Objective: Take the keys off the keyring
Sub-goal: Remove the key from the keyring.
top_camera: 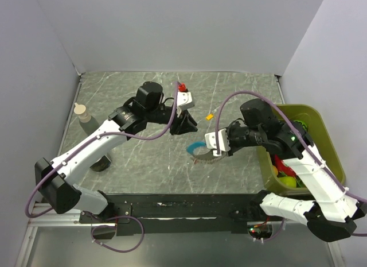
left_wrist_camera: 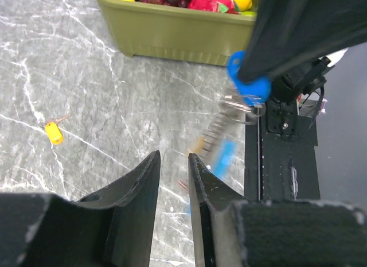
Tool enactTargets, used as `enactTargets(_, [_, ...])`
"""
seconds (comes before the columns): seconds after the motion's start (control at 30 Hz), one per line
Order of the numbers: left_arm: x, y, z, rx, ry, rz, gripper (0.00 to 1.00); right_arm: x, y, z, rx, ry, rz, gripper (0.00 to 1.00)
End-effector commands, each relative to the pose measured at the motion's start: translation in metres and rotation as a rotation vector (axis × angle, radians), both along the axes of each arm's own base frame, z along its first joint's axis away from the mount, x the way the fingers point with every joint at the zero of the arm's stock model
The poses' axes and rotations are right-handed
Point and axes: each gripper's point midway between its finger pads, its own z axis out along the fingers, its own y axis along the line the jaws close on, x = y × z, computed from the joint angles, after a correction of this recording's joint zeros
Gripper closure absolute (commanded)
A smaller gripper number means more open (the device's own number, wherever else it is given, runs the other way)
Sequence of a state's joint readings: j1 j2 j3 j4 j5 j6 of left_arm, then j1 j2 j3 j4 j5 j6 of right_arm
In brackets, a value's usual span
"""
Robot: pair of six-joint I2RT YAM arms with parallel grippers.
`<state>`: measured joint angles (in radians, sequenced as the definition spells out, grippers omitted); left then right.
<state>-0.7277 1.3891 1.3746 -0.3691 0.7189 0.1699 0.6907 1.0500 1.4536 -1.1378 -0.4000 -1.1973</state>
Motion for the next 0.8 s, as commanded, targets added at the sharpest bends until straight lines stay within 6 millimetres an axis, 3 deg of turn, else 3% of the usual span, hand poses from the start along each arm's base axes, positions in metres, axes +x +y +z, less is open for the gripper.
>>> enactTargets(0.0, [0.006,-0.006,0.011,-0.034,-0.019,0.003,0.67,-0.023,0.006,0.032,0.070,-0.066,0.136,1.00])
enactTargets(0.2, [0.000,-0.010,0.005,-0.039,0.017,-0.049,0.67,-0.035,0.011,0.035,0.088,-0.046,0.203,1.00])
enactTargets(0.47, [-0.047,-0.021,0.002,-0.062,0.125,-0.302,0.65,-0.043,0.021,0.034,0.105,-0.012,0.267,1.00])
enactTargets(0.6, [-0.061,-0.028,-0.002,-0.055,0.146,-0.377,0.64,-0.046,0.023,0.034,0.107,-0.004,0.284,1.00])
enactTargets(0.77, [-0.076,-0.027,0.009,-0.076,0.172,-0.462,0.63,-0.042,0.021,0.028,0.083,-0.014,0.271,1.00])
